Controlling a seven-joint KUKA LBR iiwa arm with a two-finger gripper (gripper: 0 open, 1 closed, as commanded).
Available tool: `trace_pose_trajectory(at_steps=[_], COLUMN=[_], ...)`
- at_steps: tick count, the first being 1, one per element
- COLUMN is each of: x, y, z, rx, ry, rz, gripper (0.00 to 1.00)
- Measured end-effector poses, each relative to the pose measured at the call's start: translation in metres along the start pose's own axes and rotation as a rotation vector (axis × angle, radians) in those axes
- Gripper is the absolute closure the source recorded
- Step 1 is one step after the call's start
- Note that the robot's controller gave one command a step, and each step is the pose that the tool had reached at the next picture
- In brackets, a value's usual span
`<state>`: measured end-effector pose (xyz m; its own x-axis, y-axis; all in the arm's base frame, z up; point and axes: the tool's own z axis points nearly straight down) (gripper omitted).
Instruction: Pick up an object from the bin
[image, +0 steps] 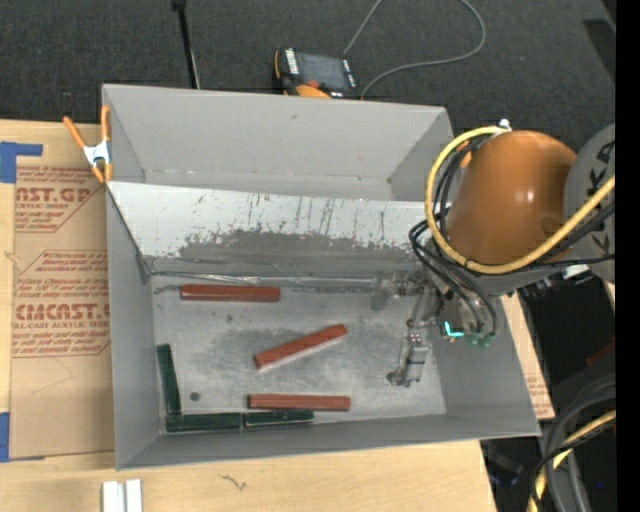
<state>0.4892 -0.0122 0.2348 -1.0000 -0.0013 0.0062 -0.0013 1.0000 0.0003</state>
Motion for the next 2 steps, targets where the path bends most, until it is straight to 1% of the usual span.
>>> trace_pose_trajectory(at_steps=[1, 2], x=[-0.066, -0.065], y=[0.084, 0.068], z=[0.169, 0.133], rx=[-0.001, 0.000], ry=[-0.003, -0.010], rz=[-0.139, -0.134], gripper=[0.00, 0.00])
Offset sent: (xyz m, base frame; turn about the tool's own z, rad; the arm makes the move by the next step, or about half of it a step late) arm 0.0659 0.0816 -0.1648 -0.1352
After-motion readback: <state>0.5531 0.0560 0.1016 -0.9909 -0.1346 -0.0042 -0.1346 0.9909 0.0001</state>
